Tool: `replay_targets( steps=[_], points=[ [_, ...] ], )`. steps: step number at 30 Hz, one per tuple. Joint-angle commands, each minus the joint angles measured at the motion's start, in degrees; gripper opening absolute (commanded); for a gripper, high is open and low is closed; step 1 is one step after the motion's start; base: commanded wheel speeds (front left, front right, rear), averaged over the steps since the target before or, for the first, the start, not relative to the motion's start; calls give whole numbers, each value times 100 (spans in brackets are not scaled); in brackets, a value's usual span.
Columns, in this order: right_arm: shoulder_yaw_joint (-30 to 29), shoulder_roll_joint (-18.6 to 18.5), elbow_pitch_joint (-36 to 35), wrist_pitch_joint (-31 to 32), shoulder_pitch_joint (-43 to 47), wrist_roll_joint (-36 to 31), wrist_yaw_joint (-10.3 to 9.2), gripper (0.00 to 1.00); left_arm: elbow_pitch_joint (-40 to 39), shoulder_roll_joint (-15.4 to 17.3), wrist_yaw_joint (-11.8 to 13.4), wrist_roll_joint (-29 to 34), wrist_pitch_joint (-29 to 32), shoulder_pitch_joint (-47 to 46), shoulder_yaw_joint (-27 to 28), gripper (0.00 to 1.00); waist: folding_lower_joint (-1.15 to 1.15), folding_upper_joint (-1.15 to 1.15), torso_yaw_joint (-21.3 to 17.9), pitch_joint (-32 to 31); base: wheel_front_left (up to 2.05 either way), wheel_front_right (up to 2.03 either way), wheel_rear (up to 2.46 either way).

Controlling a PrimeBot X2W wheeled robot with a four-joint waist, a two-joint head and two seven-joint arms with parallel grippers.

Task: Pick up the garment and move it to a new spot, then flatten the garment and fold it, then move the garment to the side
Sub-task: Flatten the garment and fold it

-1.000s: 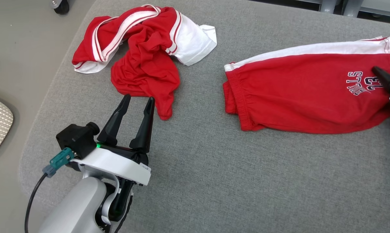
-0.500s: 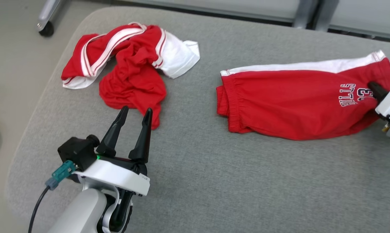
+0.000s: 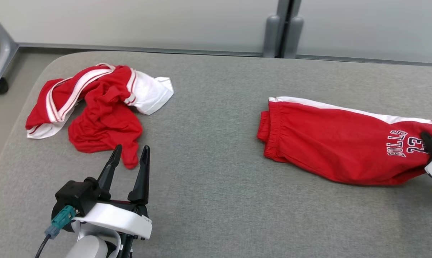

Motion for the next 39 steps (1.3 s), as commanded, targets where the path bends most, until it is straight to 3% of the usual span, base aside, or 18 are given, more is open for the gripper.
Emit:
replay_targets(
  steps=[1, 5, 11, 18, 29, 30, 31, 33, 34, 35, 39],
  points=[
    [-15, -44, -59, -85, 47, -57, 2, 0, -12, 1, -24, 36, -28, 52, 40, 100, 0, 0, -114, -72, 0, 0, 0],
    [36, -148, -206, -303, -83, -252, 2, 0, 34, -71, -105, 95, -28, 96, 81, 100, 0, 0, -159, -90, 0, 0, 0],
    [301, -21, -411, -424, -427, -688, 2, 0, 163, -188, -202, 125, -28, 146, 73, 100, 0, 0, -26, -180, 0, 0, 0],
    [684, 537, -409, -124, -820, -957, 2, 0, 344, -365, -303, 153, -28, 157, 85, 100, 0, 0, 326, -258, 0, 0, 0],
    [1212, 1573, 598, 523, -1219, -1085, 2, 0, 588, -490, -415, 210, -28, 65, 155, 100, 0, 0, 690, -208, 0, 0, 0],
    [1240, 1641, 659, 520, -1241, -1095, 2, 9, 595, -504, -416, 215, -28, 54, 167, 100, 0, 0, 699, -188, 0, 0, 0],
    [1267, 1698, 716, 510, -1252, -1092, 2, 31, 605, -516, -429, 217, -28, 43, 179, 100, 0, 0, 705, -172, 0, 0, 0],
    [1328, 1786, 754, 512, -1260, -1096, 2, 51, 621, -543, -436, 236, -28, 28, 207, 100, 0, 0, 700, -140, 0, 0, 0],
    [1367, 1807, 775, 534, -1262, -1104, 2, 67, 630, -557, -449, 247, -28, 22, 222, 100, 0, 0, 691, -127, 0, 0, 0],
    [1398, 1827, 781, 519, -1263, -1109, 2, 100, 640, -567, -458, 251, -28, 19, 243, 100, 0, 0, 673, -120, 0, 0, 0],
    [1482, 1873, 663, 361, -1237, -1102, 2, 100, 668, -560, -459, 269, -28, 37, 365, 100, 0, 0, 544, -156, 0, 0, 0]
  ],
)
